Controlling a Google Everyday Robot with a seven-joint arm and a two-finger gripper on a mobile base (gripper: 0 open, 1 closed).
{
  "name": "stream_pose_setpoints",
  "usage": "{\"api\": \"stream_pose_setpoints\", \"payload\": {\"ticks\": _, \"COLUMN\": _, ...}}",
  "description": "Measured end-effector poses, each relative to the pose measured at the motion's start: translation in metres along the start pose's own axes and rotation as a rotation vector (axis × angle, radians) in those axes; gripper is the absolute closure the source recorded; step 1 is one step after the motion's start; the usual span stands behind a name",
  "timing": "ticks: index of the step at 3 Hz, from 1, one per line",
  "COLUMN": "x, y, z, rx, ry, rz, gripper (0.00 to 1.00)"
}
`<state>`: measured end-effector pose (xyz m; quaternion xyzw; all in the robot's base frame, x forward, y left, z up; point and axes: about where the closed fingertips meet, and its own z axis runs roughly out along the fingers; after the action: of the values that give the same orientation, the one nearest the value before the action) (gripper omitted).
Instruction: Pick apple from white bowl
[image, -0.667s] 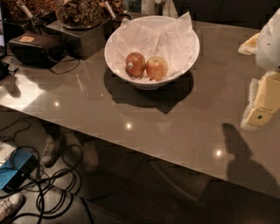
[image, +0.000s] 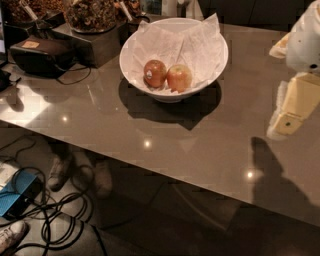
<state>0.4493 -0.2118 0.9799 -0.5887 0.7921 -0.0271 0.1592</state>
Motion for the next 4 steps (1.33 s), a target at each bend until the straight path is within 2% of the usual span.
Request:
{"api": "stream_pose_setpoints", "payload": {"ticks": 1, "x": -0.041, "y": -0.038, "z": 0.016, "rx": -0.033, "ry": 0.042, "rz": 0.014, "gripper": 0.00}}
{"api": "stream_pose_setpoints", "payload": {"ticks": 2, "x": -0.046, "y": -0.042, "z": 0.016, "rx": -0.016, "ry": 0.028, "rz": 0.010, "gripper": 0.00}}
{"api": "stream_pose_setpoints", "payload": {"ticks": 3, "x": -0.102, "y": -0.069, "z": 0.023, "rx": -0.025, "ry": -0.040, "rz": -0.053, "gripper": 0.00}}
{"api": "stream_pose_setpoints", "payload": {"ticks": 4, "x": -0.109, "y": -0.071, "z": 0.023, "rx": -0.010, "ry": -0.058, "rz": -0.061, "gripper": 0.00}}
